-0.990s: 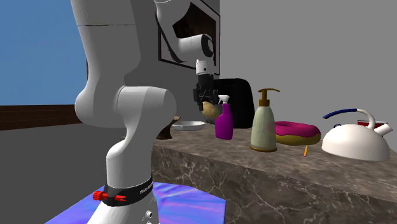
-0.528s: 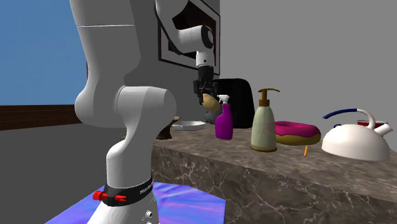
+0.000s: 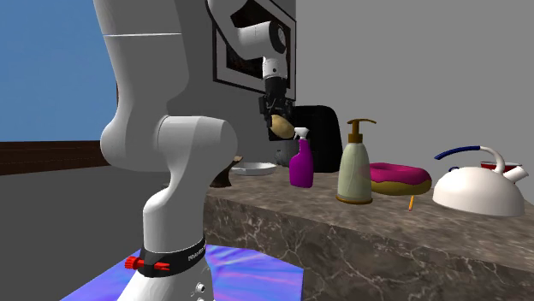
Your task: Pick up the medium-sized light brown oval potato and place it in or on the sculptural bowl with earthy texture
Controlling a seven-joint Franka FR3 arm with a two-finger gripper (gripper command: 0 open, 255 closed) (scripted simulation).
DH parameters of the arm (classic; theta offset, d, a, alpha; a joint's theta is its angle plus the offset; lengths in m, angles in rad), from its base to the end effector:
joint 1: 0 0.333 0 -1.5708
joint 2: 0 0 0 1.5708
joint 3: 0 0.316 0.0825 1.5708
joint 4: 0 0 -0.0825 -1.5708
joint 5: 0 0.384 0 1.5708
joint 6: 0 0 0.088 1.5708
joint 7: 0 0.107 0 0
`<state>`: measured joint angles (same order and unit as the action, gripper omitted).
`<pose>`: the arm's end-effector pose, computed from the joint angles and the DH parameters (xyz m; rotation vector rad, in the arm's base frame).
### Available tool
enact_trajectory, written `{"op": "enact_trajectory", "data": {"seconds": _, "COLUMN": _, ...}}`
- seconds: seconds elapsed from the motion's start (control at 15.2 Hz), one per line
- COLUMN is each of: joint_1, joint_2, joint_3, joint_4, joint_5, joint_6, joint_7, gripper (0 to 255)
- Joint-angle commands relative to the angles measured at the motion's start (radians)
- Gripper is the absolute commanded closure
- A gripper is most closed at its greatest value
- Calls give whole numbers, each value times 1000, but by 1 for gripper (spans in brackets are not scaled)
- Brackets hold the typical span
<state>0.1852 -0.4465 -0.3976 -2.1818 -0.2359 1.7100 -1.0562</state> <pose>0.4061 -0.1318 0.5458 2.7904 1.3879 -0.1248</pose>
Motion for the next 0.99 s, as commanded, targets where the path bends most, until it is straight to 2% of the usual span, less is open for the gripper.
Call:
{"op": "enact_trajectory", "data": {"seconds": 0.0, "joint_1": 16, "joint_2": 9, "joint_3": 27, "joint_4": 11, "joint_5": 16, "joint_6": -9, "joint_7": 36, "gripper": 255}}
{"op": "enact_trajectory", "data": {"seconds": 0.46, "joint_1": 87, "joint_2": 80, "joint_3": 133, "joint_4": 59, "joint_5": 87, "joint_6": -8, "joint_7": 184, "gripper": 255}}
{"op": "enact_trajectory", "data": {"seconds": 0.92, "joint_1": 155, "joint_2": 195, "joint_3": 223, "joint_4": 163, "joint_5": 148, "joint_6": -10, "joint_7": 320, "gripper": 255}}
